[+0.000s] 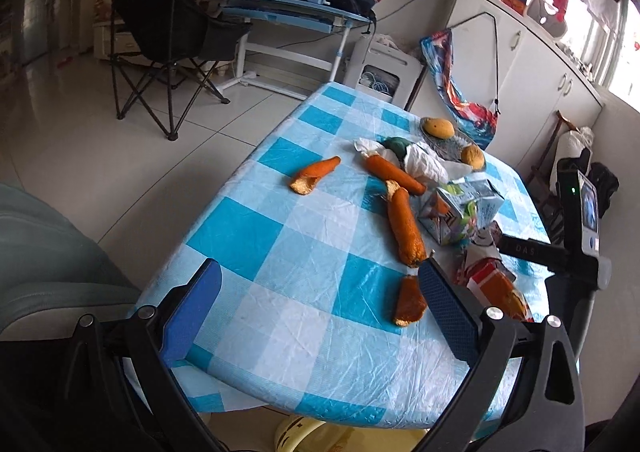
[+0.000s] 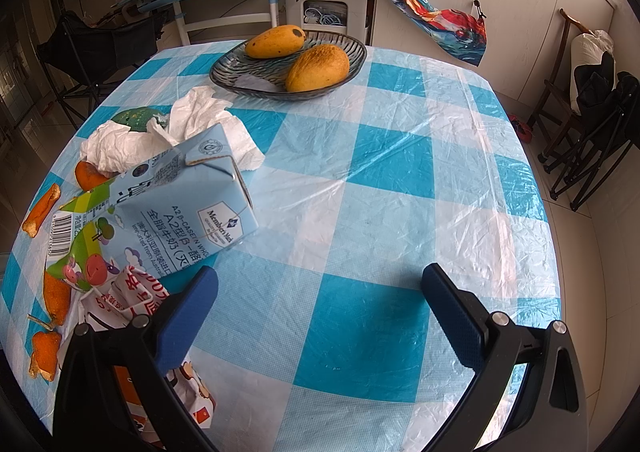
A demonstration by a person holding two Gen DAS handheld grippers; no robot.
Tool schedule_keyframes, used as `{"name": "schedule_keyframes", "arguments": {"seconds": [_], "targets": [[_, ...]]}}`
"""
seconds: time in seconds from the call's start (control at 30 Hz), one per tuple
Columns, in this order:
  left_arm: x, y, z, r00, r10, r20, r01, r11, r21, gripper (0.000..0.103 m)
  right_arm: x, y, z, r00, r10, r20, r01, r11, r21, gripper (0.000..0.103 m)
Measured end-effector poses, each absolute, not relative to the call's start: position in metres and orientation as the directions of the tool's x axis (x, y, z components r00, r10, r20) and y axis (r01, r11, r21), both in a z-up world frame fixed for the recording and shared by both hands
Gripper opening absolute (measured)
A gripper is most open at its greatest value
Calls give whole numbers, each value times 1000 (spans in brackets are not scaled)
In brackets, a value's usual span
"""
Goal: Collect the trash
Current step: 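Grasp the orange sweet potato peel with the left gripper, then lift the peel with the left gripper while the right gripper grasps the snack wrapper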
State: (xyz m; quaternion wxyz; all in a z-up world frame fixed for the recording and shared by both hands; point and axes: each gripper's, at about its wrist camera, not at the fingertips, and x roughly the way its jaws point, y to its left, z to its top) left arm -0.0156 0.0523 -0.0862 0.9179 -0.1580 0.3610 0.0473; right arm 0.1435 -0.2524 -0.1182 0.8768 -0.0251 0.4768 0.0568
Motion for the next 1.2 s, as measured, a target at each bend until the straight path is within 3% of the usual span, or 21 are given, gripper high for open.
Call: {"name": "schedule_keyframes", "arguments": {"seconds": [0.17, 0.6, 0.67, 0.77, 0.83, 0.9, 1.0, 1.2], "targets": [[-5, 47, -91, 712, -58, -700, -173, 952, -254, 95, 143, -253, -118, 539, 76, -839, -123, 992, 10, 97], [35, -25, -116, 632, -53, -773, 8, 998, -61, 94, 144, -253, -118, 539, 76, -839, -124, 992, 10, 97], [38, -31, -121, 630, -46, -775, 20, 999, -44, 87, 144, -252, -119, 539, 76, -839, -124, 992, 11, 97], [40, -33, -121, 628, -82, -774, 46, 997, -68, 58, 143, -253, -118, 531, 86, -843, -140, 990, 13, 97], [41, -34, -118, 622, -110, -775, 78, 994, -78, 32, 140, -259, -116, 525, 88, -847, -133, 991, 21, 97], [38, -33, -116, 618, -141, -773, 90, 990, -108, 20, 133, -274, -109, 536, 112, -836, -82, 993, 81, 97], [31, -25, -114, 630, -165, -759, 79, 986, -148, 18, 112, -292, -83, 598, 173, -783, -63, 984, 169, 97], [12, -8, -103, 674, -181, -716, 56, 979, -195, 17, 71, -258, -55, 610, 333, -719, -235, 943, 237, 97]]}}
